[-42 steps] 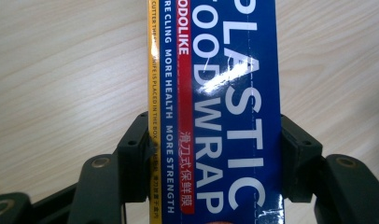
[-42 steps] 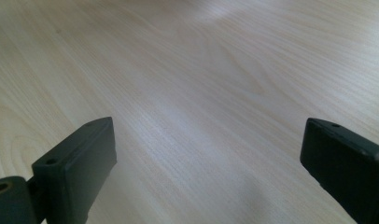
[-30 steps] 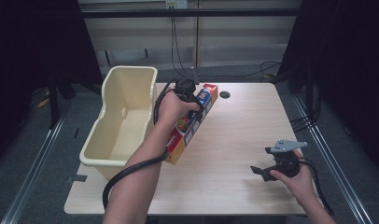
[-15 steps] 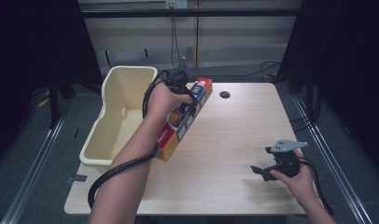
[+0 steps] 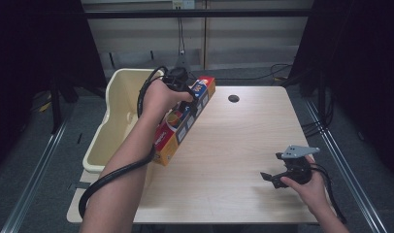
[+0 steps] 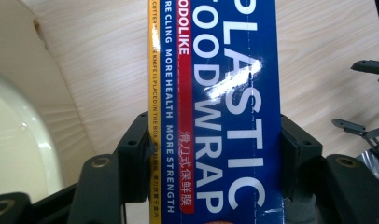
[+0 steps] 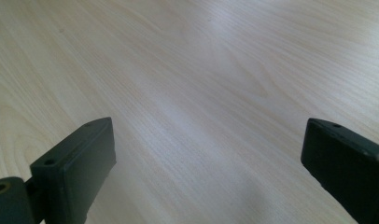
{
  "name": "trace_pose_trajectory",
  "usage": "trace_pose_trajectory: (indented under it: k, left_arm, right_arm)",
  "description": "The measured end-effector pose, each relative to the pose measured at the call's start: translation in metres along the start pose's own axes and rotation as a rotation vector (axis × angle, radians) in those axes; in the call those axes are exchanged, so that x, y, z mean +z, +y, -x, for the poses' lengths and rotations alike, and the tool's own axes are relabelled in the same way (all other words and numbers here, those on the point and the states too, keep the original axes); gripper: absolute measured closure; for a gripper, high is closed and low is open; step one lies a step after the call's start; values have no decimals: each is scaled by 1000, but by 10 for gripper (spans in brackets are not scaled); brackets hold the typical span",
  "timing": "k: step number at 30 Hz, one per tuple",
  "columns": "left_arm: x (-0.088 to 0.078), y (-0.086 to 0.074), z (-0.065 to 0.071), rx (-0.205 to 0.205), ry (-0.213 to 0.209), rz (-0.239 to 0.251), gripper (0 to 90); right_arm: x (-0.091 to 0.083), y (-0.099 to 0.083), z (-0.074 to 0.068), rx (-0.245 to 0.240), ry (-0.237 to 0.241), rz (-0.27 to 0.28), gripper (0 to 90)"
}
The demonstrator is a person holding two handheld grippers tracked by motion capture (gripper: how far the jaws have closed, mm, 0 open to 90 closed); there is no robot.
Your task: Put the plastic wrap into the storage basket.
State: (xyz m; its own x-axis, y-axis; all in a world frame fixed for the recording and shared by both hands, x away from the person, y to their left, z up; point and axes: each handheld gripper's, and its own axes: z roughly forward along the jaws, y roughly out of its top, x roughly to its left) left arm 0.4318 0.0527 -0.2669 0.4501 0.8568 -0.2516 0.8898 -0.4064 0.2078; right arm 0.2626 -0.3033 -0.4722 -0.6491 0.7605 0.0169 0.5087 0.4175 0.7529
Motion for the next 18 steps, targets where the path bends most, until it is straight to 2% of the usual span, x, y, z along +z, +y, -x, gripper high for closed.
trace_pose_trajectory:
  k: [9, 10, 13, 15, 18]
  left_arm:
    - [-18, -6, -8, 1, 13, -3, 406]
    - [-20, -7, -9, -9, 8, -2, 406]
    - [-24, -8, -10, 0, 20, -1, 406]
    - [-28, -9, -12, -20, 15, 6, 406]
    - [-33, -10, -15, -13, 21, 1, 406]
  right_arm:
    - [0, 0, -1, -5, 0, 2, 31]
    - [0, 0, 0, -7, -1, 2, 31]
    - [0, 1, 0, -7, 2, 3, 31]
    - [0, 1, -1, -8, 2, 3, 31]
    - [0, 1, 0, -8, 3, 3, 31]
